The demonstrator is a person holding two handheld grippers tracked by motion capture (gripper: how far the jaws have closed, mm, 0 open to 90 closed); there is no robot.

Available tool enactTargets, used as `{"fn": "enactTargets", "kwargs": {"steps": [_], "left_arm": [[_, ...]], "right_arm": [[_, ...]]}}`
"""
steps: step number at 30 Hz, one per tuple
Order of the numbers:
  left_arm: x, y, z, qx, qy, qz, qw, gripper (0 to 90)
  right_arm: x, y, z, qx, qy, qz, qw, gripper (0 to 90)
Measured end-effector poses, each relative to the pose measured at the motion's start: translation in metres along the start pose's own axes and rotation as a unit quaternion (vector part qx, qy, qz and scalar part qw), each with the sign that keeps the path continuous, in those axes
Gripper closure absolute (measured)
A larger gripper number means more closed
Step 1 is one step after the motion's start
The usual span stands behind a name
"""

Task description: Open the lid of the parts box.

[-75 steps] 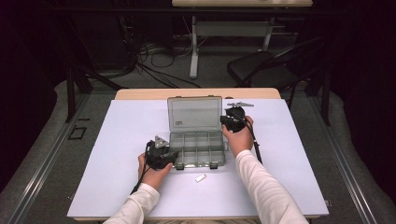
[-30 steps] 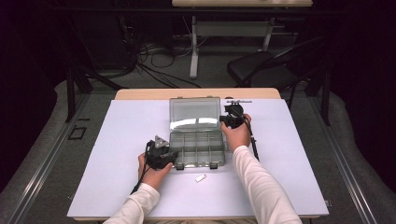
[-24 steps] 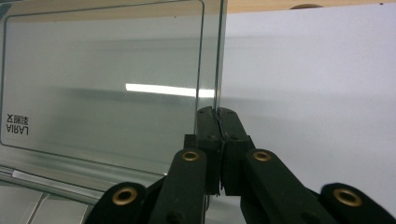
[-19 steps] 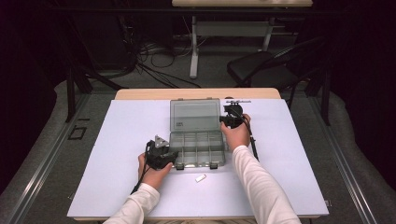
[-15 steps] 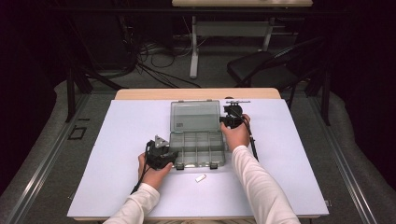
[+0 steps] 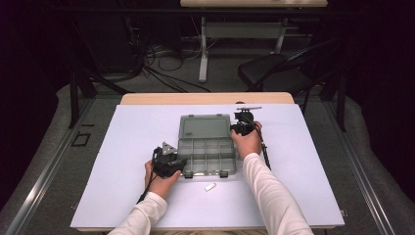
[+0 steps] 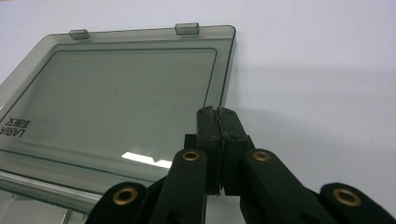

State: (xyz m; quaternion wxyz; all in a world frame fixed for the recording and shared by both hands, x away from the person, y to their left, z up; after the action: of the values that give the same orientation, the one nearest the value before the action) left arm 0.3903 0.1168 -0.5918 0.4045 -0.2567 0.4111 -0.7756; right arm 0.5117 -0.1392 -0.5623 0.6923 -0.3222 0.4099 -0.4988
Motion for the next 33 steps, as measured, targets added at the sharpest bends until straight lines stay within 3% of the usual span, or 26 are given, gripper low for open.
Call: {"fn": "enactTargets", "kwargs": {"steps": [5,9,16,23,26,30,33], "left_arm": [[0.000,0.000,0.000,0.001,-0.001,0.000,1.0000,56.2],[0.000,0.000,0.000,0.001,-0.002,-0.001,1.0000,56.2],[0.000,0.000,0.000,0.001,-0.004,-0.001,1.0000,56.4],[0.000,0.000,0.000,0.001,-0.005,-0.002,1.0000,56.4],[0.000,0.000,0.000,0.002,-0.005,-0.001,1.0000,56.4],[0.000,0.000,0.000,0.001,-0.005,-0.001,1.0000,56.5],[0.000,0.000,0.000,0.001,-0.005,-0.001,1.0000,56.5]], "right_arm": [[-0.002,-0.003,-0.001,0.011,-0.008,0.007,0.9999,82.7],[-0.007,-0.011,-0.004,0.031,-0.041,0.001,0.9987,77.5],[-0.014,-0.030,-0.014,0.075,-0.068,0.034,0.9943,65.4],[-0.020,-0.047,-0.028,0.113,-0.101,0.055,0.9870,59.4],[-0.021,-0.053,-0.034,0.131,-0.127,0.057,0.9815,58.6],[-0.023,-0.057,-0.041,0.121,-0.158,0.066,0.9778,59.9],[-0.023,-0.062,-0.049,0.130,-0.173,0.061,0.9744,61.8]]}}
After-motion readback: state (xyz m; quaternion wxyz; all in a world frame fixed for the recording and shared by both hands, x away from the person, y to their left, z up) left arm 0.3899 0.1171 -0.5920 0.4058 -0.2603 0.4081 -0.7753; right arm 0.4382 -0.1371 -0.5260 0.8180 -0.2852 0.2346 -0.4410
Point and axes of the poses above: each handheld gripper's, and its own axes: y roughly forward along the jaws, z roughly out of its top, x roughly to its right, the point moved 4 cm from there along y, roughly forward along the jaws, and after that the axes turned 14 degrees about -x, right-handed, at the moved point
